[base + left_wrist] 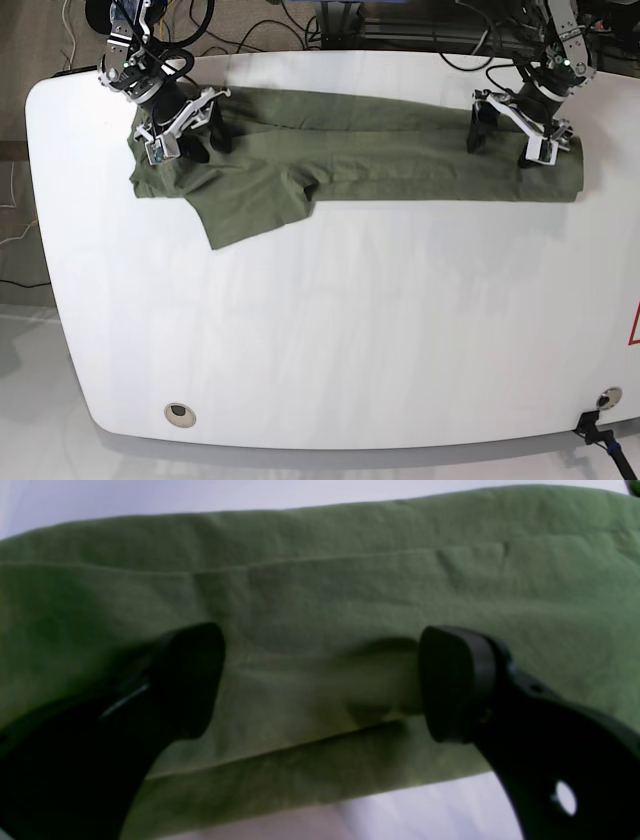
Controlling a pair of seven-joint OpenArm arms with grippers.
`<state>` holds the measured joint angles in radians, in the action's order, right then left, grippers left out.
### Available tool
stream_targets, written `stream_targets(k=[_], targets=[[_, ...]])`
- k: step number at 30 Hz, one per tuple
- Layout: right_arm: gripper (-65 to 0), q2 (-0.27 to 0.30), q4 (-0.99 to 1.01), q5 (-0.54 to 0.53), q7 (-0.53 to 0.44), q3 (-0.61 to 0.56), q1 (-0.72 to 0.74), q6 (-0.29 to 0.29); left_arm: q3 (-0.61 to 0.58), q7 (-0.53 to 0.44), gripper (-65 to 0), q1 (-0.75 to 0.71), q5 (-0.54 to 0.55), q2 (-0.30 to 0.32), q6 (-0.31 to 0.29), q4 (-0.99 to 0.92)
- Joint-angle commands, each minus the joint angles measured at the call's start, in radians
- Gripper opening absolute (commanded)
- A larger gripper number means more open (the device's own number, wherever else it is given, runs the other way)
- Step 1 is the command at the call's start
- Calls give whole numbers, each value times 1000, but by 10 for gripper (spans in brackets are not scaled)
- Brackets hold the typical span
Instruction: Fold the T-shirt properly
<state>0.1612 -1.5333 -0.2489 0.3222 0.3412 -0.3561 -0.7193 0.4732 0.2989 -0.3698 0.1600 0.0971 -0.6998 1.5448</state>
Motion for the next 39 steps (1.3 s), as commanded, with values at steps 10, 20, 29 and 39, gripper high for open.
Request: stream_targets(k=[10, 20, 29, 39], targets=[[-371, 25, 9, 52, 79, 2, 29, 21, 6, 18, -72, 38, -35, 6, 2, 3], [-368, 31, -200, 49, 145, 5, 44, 21, 9, 18, -72, 39, -32, 6, 2, 173], [-368, 25, -405, 52, 214, 6, 19, 28, 3, 70, -72, 39, -32, 3, 2, 283], [-370, 22, -413, 52, 214, 2, 18, 89, 8, 70, -72, 8, -32, 3, 2, 283]])
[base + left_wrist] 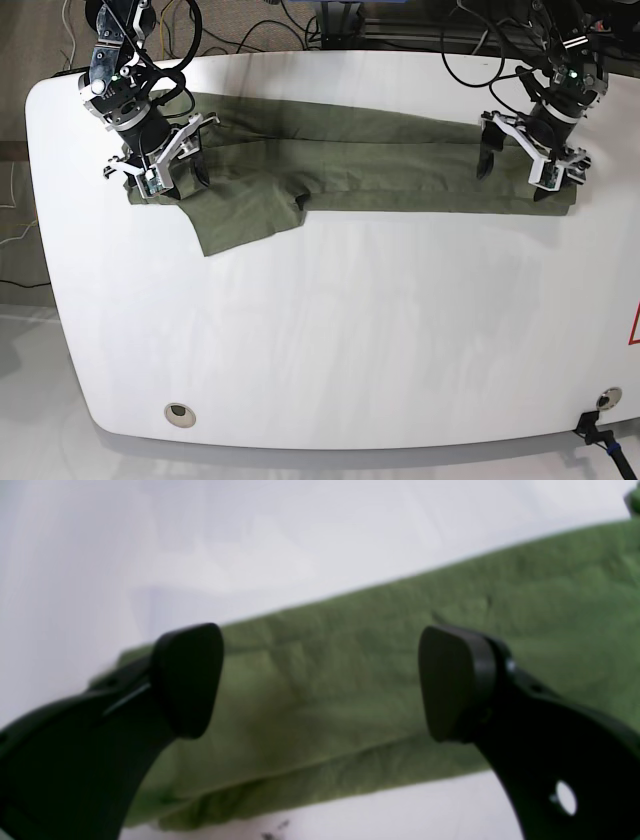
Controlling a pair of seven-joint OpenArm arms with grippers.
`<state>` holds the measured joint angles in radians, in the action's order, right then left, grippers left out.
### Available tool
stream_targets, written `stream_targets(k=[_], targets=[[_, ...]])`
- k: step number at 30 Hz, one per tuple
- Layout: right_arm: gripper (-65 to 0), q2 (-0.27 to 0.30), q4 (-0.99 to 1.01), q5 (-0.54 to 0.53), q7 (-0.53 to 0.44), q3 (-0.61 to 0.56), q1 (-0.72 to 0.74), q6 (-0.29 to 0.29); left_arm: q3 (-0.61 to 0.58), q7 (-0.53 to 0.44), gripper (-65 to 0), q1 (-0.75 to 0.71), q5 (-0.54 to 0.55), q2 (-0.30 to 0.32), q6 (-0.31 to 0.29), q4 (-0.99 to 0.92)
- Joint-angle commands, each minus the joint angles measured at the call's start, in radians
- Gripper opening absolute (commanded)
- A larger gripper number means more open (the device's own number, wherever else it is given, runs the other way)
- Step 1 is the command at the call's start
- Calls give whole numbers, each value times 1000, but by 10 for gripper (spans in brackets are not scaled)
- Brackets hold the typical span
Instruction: Fold the T-shirt properly
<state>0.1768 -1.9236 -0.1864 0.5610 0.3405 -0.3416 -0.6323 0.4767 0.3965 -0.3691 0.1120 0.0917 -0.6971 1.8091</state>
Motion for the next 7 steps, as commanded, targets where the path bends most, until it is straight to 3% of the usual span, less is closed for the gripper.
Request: stream_targets(k=[1, 7], targets=[[-370, 7, -23, -11, -25, 2, 2, 2, 4, -28, -72, 8, 16, 9, -1, 19], [-370, 7, -21, -11, -25, 4, 0, 2, 0, -28, -72, 5, 16, 9, -1, 19]])
